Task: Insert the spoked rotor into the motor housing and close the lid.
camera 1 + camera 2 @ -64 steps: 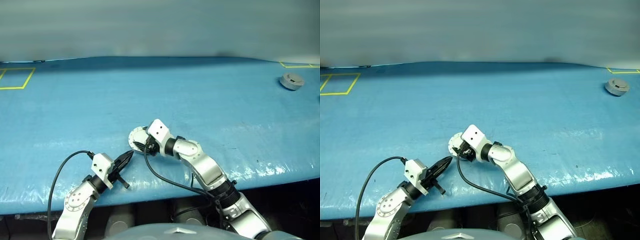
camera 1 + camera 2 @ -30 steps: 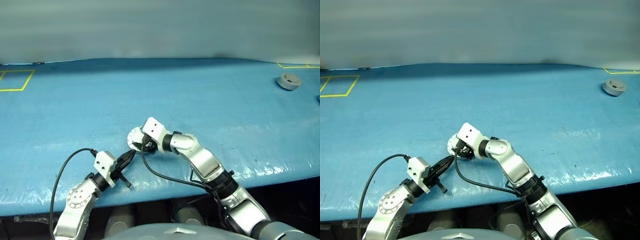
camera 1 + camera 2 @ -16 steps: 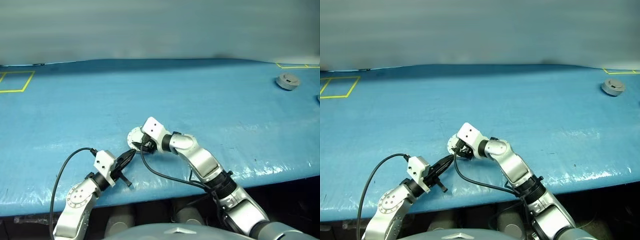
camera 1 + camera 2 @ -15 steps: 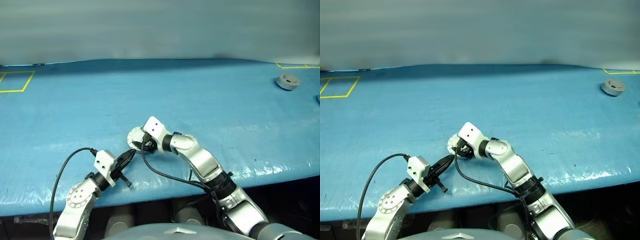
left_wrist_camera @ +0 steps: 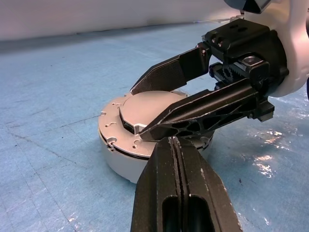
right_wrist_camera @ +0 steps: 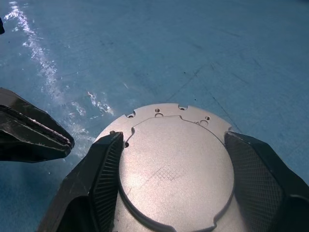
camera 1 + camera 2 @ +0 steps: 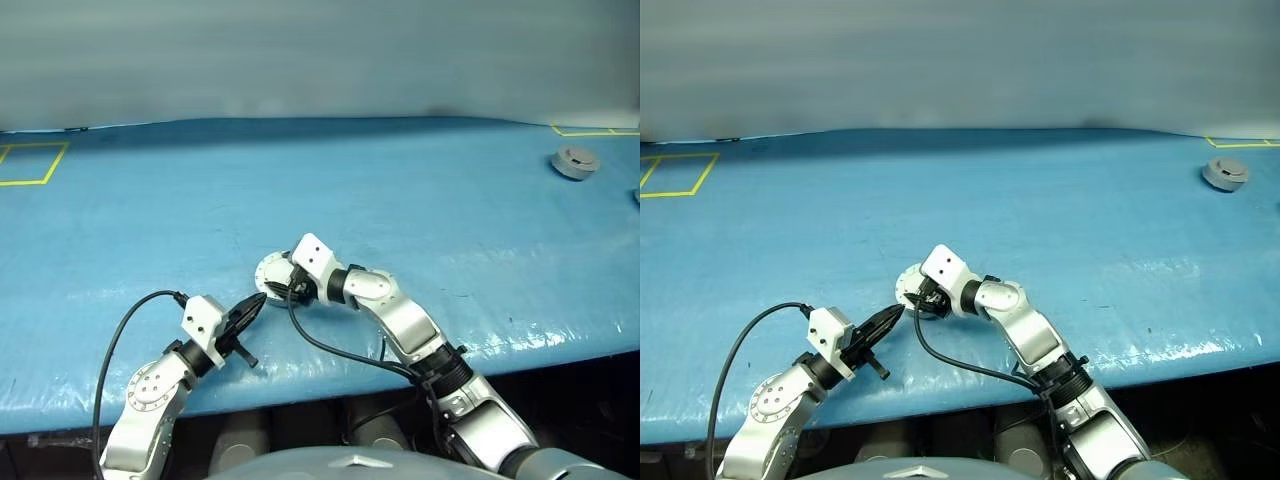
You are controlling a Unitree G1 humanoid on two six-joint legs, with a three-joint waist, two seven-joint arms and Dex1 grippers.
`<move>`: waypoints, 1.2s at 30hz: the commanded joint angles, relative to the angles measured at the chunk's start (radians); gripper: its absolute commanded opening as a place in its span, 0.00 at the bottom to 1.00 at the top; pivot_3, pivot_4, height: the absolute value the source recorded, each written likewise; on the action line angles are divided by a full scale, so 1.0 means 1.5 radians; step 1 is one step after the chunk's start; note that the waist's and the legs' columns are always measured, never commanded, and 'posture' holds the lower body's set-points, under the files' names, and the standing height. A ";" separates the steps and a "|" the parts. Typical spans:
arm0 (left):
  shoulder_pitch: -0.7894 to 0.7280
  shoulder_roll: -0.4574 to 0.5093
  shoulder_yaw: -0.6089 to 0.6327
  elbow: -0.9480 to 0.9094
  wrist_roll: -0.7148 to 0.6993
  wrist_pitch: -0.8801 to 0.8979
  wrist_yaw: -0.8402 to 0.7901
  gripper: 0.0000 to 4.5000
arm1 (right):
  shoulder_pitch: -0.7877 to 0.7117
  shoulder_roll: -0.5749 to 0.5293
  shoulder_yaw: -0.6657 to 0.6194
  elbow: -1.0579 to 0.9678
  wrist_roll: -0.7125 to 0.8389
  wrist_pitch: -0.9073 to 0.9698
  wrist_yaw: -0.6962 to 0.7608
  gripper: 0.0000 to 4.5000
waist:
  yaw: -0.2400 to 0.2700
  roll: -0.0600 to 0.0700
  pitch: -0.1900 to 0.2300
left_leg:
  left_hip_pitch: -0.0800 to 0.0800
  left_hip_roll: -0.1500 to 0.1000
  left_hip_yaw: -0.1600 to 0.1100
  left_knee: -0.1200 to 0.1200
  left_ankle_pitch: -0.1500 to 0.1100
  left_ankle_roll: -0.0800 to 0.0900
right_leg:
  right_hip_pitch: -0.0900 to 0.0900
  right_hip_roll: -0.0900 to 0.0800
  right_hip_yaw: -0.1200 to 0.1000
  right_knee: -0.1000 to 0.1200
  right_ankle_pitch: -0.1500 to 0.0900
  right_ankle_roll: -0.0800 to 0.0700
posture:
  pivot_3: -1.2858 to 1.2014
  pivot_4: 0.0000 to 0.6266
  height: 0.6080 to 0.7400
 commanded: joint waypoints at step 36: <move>-0.006 0.005 -0.012 -0.017 -0.006 -0.005 -0.010 0.00 | 0.033 -0.020 0.041 0.048 -0.028 0.011 0.045 0.67 | 0.002 -0.003 -0.009 | 0.001 0.000 0.001 -0.005 -0.007 0.001 | 0.002 0.000 -0.010 -0.008 -0.002 0.000 | 0.52 0.24 1.00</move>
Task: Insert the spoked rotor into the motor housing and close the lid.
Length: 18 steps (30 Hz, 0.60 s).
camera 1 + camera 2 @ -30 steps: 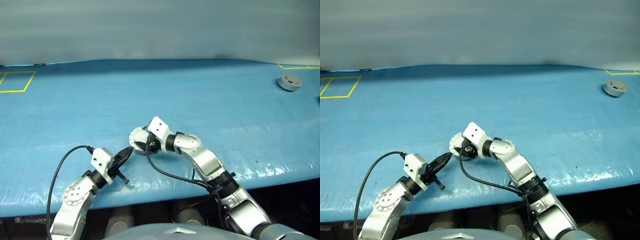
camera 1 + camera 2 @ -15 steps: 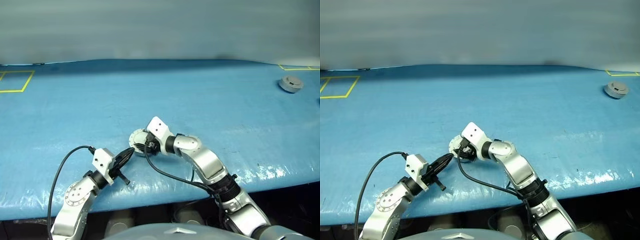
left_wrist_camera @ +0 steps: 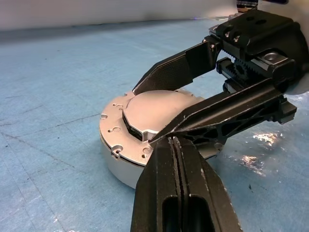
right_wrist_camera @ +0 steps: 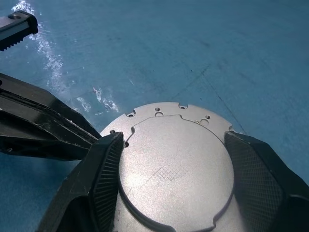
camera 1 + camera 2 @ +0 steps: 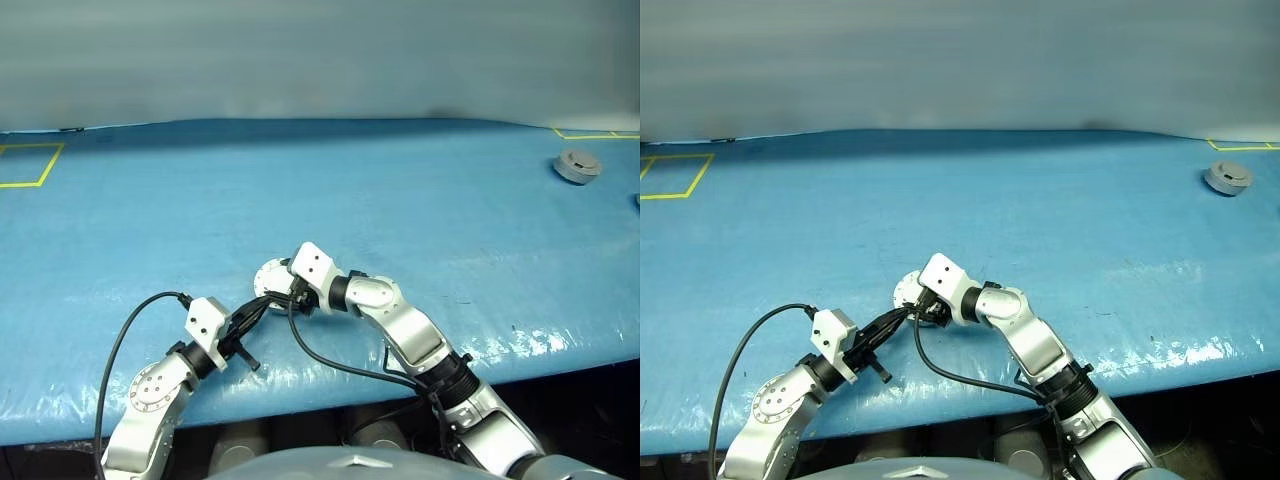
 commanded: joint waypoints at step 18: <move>-0.003 -0.002 0.000 -0.022 -0.004 -0.006 0.002 0.00 | -0.009 -0.006 0.007 0.112 0.025 -0.032 0.134 0.67 | 0.001 0.000 0.000 | 0.000 0.000 0.000 0.000 0.000 0.000 | 0.000 0.003 0.001 0.000 0.001 -0.003 | 0.52 0.24 1.00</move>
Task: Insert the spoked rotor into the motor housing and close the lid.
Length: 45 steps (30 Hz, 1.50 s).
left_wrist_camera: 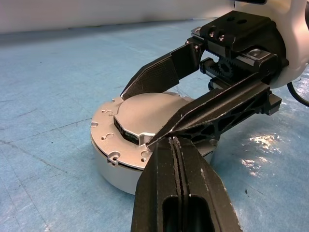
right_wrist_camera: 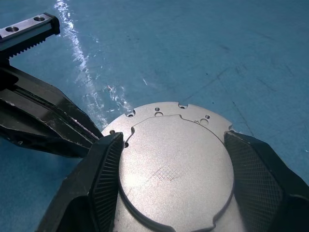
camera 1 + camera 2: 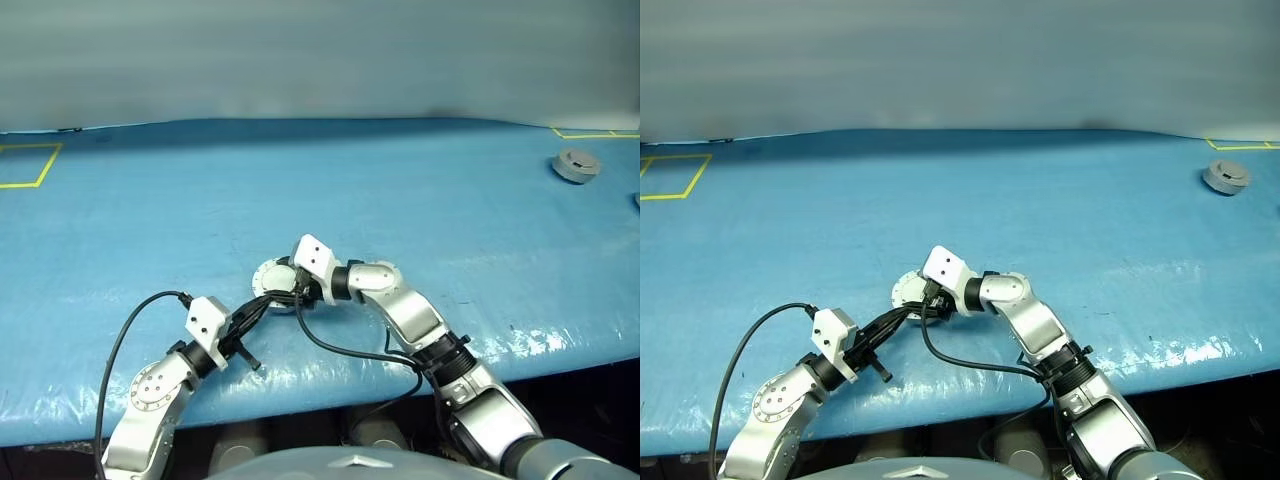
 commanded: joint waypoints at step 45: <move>0.029 0.027 0.119 0.022 -0.048 -0.015 -0.006 0.00 | -0.008 0.033 0.015 0.074 -0.051 0.058 -0.034 0.67 | -0.001 0.001 0.001 | 0.005 0.004 0.004 0.000 0.000 -0.001 | 0.001 0.005 0.004 0.001 0.001 -0.002 | 0.52 0.24 1.00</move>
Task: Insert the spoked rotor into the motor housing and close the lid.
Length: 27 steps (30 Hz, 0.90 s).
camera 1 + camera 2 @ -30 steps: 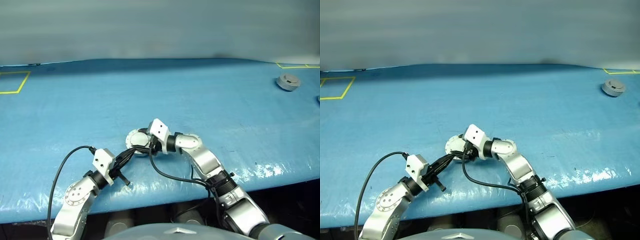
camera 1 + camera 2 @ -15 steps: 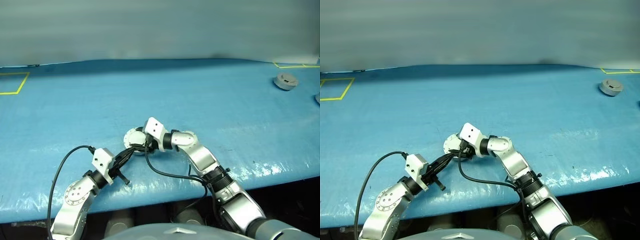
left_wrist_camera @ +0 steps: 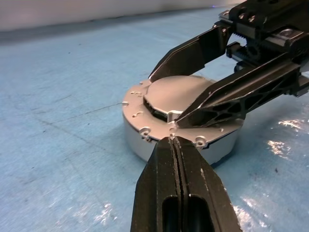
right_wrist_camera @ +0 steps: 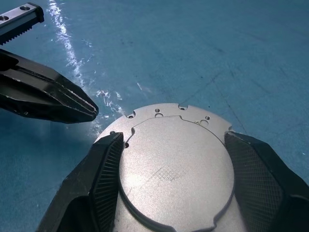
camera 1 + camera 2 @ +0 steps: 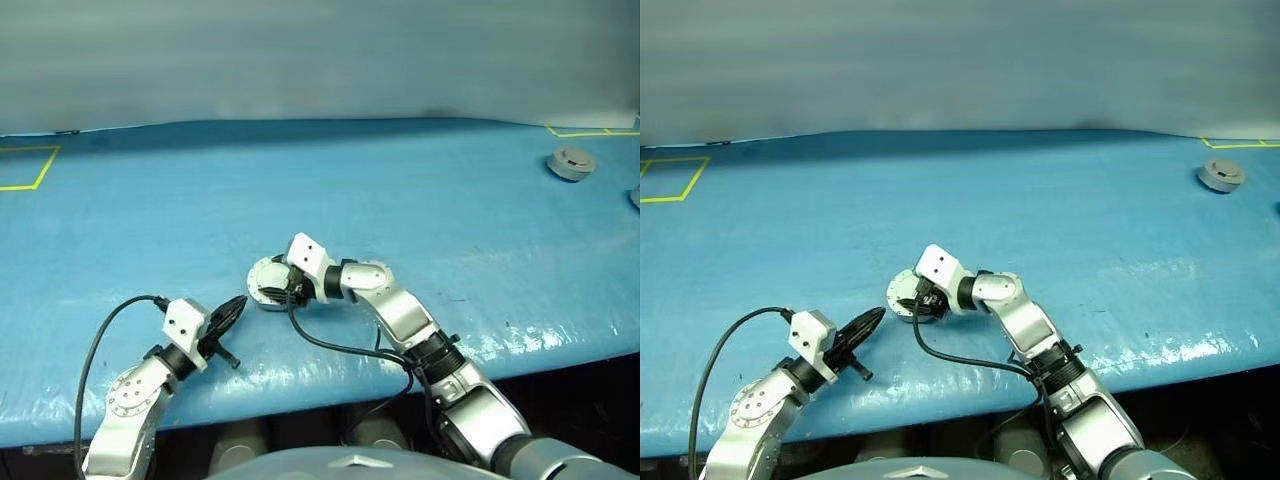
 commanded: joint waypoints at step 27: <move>0.009 -0.017 0.042 0.025 -0.045 -0.036 -0.055 0.00 | -0.062 -0.019 0.008 0.131 -0.007 -0.036 0.071 0.67 | -0.004 0.000 0.000 | 0.001 0.001 0.003 -0.001 0.000 0.000 | -0.001 0.000 0.001 0.000 0.000 0.000 | 0.52 0.24 1.00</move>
